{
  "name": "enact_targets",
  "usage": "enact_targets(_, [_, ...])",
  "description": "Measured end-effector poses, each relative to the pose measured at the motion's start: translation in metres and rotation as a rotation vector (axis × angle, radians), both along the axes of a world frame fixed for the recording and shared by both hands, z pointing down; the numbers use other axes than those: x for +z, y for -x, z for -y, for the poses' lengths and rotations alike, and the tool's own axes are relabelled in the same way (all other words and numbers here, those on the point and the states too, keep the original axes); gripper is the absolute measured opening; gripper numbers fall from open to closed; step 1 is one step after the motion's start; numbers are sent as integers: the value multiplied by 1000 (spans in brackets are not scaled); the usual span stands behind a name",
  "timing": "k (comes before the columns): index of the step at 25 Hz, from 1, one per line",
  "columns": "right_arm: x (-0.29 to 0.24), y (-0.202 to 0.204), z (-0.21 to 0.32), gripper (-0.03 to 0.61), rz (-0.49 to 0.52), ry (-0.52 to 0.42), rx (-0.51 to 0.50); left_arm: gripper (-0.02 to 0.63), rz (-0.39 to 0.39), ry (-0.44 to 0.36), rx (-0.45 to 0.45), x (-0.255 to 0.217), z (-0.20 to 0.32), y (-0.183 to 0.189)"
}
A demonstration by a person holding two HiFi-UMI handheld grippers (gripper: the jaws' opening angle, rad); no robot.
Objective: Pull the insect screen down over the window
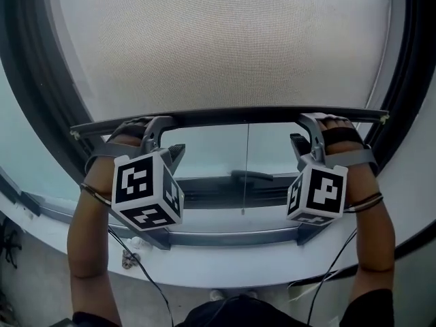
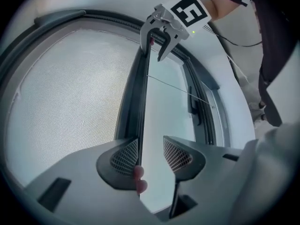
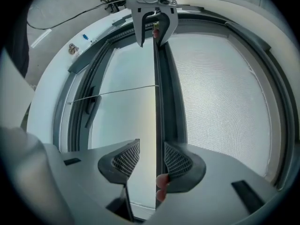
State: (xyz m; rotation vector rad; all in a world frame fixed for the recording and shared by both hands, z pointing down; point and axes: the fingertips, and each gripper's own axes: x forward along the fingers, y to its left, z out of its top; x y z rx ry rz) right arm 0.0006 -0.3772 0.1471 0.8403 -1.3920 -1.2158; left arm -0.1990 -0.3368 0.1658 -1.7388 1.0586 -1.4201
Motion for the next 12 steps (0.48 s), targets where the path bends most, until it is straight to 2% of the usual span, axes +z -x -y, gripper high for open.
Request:
enact_targets(4, [-43, -33, 38, 161, -52, 42, 12, 170, -22, 62, 5, -41, 37, -34])
enact_targets(8, [-29, -44, 45, 161, -69, 140, 9, 170, -23, 139, 10, -28, 45, -44])
enact_targets(12, [-28, -47, 43, 161, -75, 166, 21, 170, -57, 168, 12, -28, 45, -47])
